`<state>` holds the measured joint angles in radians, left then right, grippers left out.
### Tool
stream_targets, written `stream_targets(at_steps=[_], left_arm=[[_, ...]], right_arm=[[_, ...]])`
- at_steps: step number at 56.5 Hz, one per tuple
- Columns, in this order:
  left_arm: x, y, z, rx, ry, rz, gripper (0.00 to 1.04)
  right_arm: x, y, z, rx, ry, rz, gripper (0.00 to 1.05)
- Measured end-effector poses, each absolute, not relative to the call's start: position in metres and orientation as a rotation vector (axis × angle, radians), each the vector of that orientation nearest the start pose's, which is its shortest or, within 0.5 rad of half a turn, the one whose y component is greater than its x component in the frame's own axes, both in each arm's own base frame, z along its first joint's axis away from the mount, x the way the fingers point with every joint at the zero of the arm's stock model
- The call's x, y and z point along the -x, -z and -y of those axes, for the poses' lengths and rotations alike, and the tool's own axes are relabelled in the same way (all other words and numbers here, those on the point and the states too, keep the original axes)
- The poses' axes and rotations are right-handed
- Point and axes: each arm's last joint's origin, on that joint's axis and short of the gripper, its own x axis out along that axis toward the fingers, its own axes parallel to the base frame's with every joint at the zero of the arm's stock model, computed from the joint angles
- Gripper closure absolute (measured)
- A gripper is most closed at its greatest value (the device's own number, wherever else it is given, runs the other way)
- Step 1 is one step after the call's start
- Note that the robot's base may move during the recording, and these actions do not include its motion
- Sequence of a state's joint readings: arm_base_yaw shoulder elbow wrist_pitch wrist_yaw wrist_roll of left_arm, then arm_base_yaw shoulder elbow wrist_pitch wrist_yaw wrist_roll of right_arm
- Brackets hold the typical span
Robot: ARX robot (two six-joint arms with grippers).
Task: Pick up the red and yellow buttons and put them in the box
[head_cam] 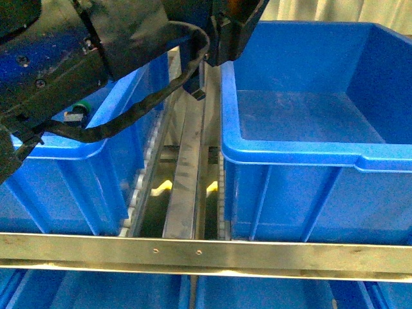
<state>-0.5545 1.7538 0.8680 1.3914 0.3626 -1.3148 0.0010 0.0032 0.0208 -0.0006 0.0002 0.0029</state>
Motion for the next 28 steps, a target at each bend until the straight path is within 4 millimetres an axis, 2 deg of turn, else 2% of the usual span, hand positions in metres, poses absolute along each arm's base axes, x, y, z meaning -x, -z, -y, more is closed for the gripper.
stream_targets(at_steps=[8, 13, 19, 22, 25, 28], left_arm=[[-0.298, -0.258, 0.2, 1.249, 1.107, -0.141, 0.79], [-0.307, -0.265, 0.211, 1.253, 1.132, -0.122, 0.79], [-0.307, -0.271, 0.217, 1.24, 1.162, -0.132, 0.79], [-0.307, -0.271, 0.219, 1.231, 1.166, -0.139, 0.79], [-0.307, -0.271, 0.221, 1.224, 1.167, -0.148, 0.79], [-0.307, -0.271, 0.222, 1.218, 1.163, -0.155, 0.79]], right_arm=[[-0.097, -0.17, 0.0, -0.003, -0.001, 0.017, 0.06], [-0.097, -0.17, 0.0, -0.003, -0.002, 0.017, 0.06], [-0.097, -0.17, 0.0, -0.001, 0.008, 0.018, 0.06], [-0.101, -0.177, 0.001, 0.031, 0.145, 0.092, 0.06], [-0.108, -0.193, 0.005, 0.025, 0.311, 0.204, 0.06], [-0.116, -0.207, 0.01, 0.005, 0.406, 0.277, 0.06]])
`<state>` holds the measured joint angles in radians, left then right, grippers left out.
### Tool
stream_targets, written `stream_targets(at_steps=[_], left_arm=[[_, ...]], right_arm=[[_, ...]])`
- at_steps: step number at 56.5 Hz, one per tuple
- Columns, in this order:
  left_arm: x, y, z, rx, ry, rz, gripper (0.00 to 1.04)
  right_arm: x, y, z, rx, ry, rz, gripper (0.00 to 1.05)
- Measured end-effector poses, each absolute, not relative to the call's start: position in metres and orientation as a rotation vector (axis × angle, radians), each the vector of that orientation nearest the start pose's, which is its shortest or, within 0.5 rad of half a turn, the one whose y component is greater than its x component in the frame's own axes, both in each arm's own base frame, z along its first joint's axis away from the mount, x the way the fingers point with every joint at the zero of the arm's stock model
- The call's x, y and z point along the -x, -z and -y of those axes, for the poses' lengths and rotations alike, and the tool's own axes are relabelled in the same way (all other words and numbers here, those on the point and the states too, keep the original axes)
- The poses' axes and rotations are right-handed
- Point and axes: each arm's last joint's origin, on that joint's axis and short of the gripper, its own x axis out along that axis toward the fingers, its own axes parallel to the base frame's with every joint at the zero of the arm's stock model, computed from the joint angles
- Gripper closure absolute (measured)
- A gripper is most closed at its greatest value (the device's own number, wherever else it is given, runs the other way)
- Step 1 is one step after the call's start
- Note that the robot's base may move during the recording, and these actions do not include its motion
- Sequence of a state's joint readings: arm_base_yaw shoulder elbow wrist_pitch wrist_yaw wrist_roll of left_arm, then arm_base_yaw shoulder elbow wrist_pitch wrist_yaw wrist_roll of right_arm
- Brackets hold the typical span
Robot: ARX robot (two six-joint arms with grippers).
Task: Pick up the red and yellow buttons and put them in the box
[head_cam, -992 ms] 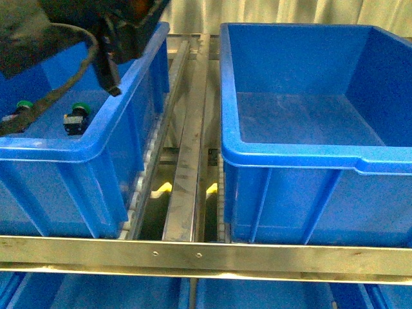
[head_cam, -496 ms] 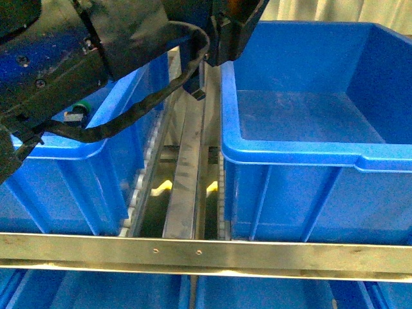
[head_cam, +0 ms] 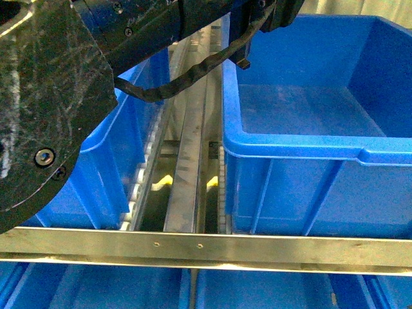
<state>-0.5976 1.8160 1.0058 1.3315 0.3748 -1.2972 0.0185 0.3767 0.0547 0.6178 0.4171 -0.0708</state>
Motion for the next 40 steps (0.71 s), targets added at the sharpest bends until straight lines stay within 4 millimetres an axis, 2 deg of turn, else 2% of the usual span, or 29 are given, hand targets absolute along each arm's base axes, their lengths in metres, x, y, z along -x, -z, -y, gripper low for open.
stream_targets(at_steps=[4, 10, 13, 15, 17, 21, 24, 27, 30, 40], left_arm=[[-0.308, -0.27, 0.222, 1.21, 1.156, -0.159, 0.79], [-0.309, -0.271, 0.223, 1.196, 1.153, -0.162, 0.79], [-0.309, -0.271, 0.223, 1.188, 1.154, -0.165, 0.79], [-0.309, -0.271, 0.224, 1.183, 1.154, -0.168, 0.79], [-0.31, -0.271, 0.223, 1.178, 1.149, -0.166, 0.79], [-0.311, -0.272, 0.222, 1.175, 1.134, -0.161, 0.79], [-0.312, -0.272, 0.222, 1.175, 1.126, -0.154, 0.79], [-0.312, -0.273, 0.223, 1.174, 1.13, -0.148, 0.79], [-0.313, -0.275, 0.224, 1.168, 1.123, -0.145, 0.79], [-0.316, -0.282, 0.223, 1.175, 1.11, -0.107, 0.79]], right_arm=[[-0.13, -0.233, 0.012, -0.015, 0.413, 0.36, 0.06], [-0.151, -0.285, 0.014, -0.088, 0.29, 0.45, 0.06], [-0.158, -0.31, 0.021, -0.207, 0.257, 0.461, 0.06], [-0.161, -0.32, 0.026, -0.265, 0.252, 0.464, 0.06], [-0.165, -0.332, 0.033, -0.423, 0.221, 0.473, 0.06], [-0.172, -0.338, 0.037, -0.611, 0.158, 0.462, 0.06], [-0.181, -0.333, 0.036, -0.892, 0.09, 0.46, 0.06], [-0.19, -0.327, 0.027, -1.154, -0.001, 0.459, 0.06], [-0.195, -0.322, 0.015, -1.334, -0.079, 0.445, 0.06], [-0.21, -0.304, -0.013, -1.561, -0.177, 0.381, 0.06]])
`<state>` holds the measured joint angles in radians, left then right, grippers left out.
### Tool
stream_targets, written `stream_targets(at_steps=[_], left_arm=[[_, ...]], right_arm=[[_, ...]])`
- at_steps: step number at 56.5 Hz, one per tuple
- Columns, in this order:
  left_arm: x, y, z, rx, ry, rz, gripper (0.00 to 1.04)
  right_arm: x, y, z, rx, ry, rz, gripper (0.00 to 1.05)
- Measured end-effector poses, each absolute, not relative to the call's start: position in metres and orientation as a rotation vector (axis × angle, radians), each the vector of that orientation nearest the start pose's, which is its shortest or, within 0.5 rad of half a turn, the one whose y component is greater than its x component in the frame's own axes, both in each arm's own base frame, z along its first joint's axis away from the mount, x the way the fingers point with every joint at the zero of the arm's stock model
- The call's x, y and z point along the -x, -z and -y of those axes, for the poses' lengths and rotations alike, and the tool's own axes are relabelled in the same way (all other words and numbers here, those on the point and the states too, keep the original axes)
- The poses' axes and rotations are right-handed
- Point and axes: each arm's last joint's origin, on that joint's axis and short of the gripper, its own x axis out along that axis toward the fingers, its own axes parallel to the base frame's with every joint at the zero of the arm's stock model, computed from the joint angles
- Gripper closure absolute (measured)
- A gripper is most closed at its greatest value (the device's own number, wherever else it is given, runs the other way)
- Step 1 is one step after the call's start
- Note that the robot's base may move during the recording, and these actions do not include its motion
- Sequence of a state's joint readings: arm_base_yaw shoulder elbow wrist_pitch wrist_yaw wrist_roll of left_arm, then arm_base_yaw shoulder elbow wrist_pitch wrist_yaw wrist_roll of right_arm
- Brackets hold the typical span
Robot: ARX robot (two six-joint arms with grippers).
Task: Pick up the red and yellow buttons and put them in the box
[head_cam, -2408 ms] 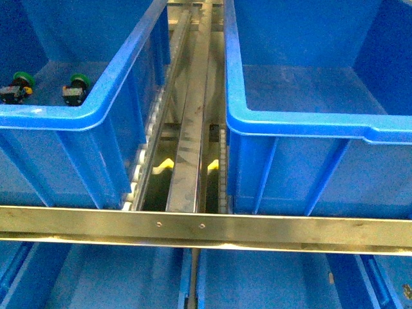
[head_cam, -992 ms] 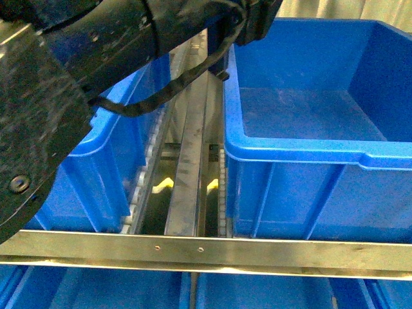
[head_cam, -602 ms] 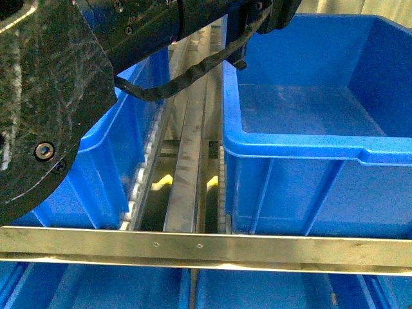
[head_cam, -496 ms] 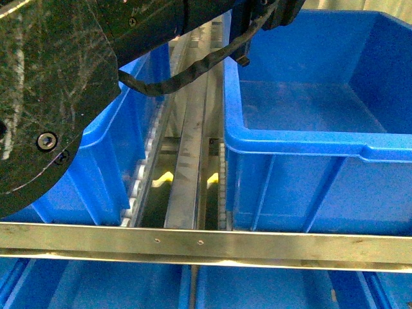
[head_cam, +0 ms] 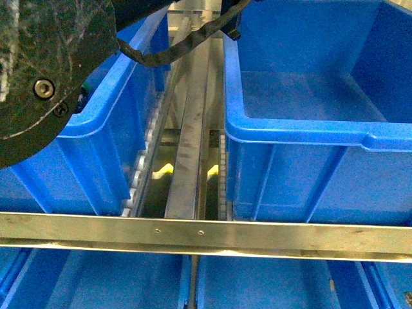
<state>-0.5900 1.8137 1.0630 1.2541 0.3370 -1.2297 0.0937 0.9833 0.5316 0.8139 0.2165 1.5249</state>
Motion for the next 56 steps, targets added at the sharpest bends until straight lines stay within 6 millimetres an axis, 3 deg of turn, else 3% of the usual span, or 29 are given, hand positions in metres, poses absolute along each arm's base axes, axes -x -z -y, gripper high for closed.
stream_targets(at_steps=[24, 40, 56], left_arm=[[-0.317, -0.295, 0.229, 1.177, 1.139, -0.073, 0.79], [-0.32, -0.286, 0.235, 1.182, 1.125, -0.1, 0.79], [-0.321, -0.282, 0.237, 1.194, 1.113, -0.115, 0.79]], right_arm=[[-0.235, -0.278, -0.078, -1.609, -0.247, 0.2, 0.06], [-0.244, -0.302, -0.101, -1.594, -0.326, 0.233, 0.06], [-0.244, -0.299, -0.116, -1.575, -0.336, 0.204, 0.06]])
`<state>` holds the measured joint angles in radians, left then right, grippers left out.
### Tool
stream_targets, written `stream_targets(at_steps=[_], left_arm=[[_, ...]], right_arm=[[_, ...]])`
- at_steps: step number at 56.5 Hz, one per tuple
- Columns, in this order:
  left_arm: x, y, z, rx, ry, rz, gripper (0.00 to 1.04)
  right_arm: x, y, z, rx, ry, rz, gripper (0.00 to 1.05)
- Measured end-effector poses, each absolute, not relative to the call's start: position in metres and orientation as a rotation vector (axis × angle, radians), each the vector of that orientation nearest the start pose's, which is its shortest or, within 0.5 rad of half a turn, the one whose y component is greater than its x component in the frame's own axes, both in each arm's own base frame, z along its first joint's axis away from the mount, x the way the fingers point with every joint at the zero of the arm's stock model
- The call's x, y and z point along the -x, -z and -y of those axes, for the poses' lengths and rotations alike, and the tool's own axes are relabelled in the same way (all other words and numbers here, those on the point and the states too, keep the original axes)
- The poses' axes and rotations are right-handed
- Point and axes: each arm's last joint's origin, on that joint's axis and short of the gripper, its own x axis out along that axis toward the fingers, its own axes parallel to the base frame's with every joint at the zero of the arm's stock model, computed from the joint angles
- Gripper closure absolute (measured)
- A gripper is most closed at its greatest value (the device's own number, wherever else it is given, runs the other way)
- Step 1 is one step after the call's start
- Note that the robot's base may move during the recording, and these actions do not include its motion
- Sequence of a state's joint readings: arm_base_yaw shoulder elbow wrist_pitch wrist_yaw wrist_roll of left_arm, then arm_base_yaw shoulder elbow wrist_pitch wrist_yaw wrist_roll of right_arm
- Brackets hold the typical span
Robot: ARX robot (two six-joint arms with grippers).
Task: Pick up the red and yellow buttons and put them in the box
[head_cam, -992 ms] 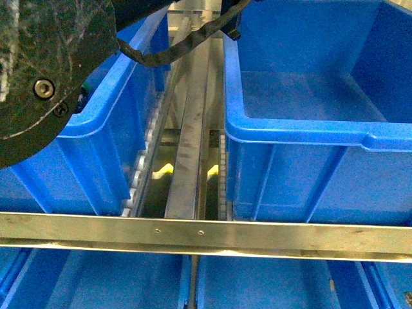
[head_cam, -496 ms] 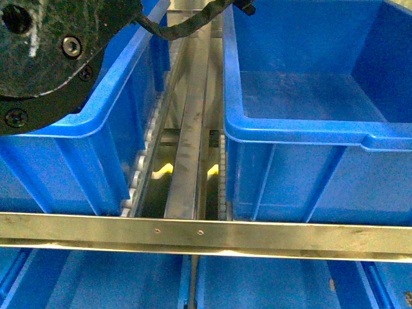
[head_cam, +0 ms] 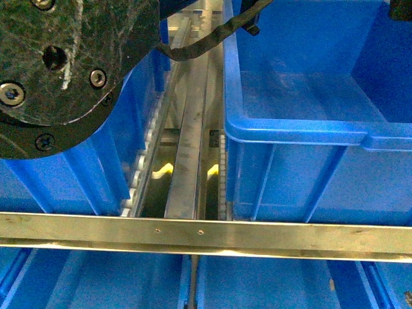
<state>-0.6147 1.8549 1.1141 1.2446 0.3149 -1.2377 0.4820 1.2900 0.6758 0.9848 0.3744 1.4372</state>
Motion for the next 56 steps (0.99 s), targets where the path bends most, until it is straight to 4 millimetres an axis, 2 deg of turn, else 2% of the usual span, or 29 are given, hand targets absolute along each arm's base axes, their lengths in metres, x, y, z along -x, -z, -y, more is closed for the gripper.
stream_targets(at_steps=[50, 53, 56], left_arm=[[-0.317, -0.273, 0.254, 1.212, 1.122, -0.174, 0.79], [-0.317, -0.272, 0.254, 1.211, 1.122, -0.176, 0.79], [-0.317, -0.273, 0.255, 1.211, 1.122, -0.175, 0.79]], right_arm=[[-0.243, -0.303, -0.121, -1.515, -0.327, 0.227, 0.06], [-0.243, -0.303, -0.121, -1.507, -0.323, 0.225, 0.12], [-0.244, -0.302, -0.121, -1.494, -0.314, 0.219, 0.23]])
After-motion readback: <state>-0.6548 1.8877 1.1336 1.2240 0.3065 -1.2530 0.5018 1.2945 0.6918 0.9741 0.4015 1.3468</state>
